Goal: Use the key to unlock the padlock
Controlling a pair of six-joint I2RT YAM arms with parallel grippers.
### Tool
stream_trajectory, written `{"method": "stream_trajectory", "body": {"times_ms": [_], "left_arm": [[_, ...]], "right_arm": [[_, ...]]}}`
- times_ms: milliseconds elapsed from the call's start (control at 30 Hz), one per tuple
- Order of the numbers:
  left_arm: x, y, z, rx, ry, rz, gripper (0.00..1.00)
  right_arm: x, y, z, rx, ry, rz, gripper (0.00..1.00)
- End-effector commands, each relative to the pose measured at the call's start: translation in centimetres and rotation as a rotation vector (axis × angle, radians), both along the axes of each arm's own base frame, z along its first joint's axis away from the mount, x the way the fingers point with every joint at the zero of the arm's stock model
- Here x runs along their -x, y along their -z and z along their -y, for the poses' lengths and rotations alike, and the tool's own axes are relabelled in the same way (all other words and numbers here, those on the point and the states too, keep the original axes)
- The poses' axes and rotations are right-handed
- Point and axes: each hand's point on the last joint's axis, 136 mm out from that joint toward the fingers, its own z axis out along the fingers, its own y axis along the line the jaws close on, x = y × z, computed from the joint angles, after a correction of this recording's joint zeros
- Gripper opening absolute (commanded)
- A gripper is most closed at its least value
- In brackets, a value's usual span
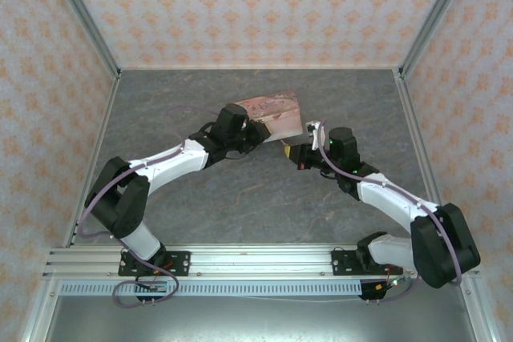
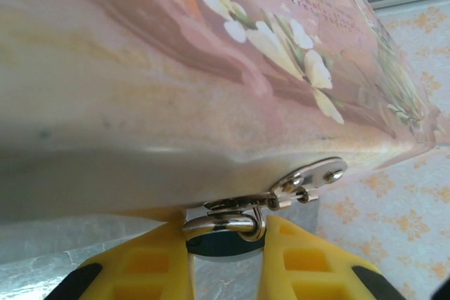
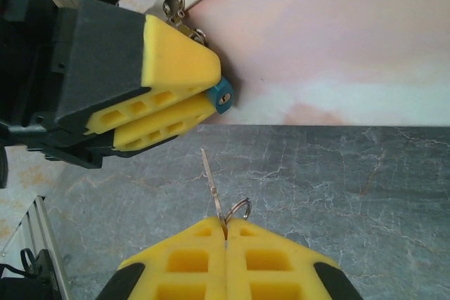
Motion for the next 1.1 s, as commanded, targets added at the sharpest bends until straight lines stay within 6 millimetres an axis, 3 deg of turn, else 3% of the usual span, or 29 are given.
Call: {"method": "stream_trajectory", "body": {"times_ms": [0,1067], "left_arm": [[-0.9,-5.5,1.3,0.119,0.025,0.088,0.05],[-0.3,-4.1,1.3,0.074,0.064,0.048,0.05]], "right_arm": [[-0.7,-1.7,-1.1,-0.009,-0.045,0.081,0.0],[-1.8,0.2,-2.5,0.067,-0.093,0.057,0.0]]}}
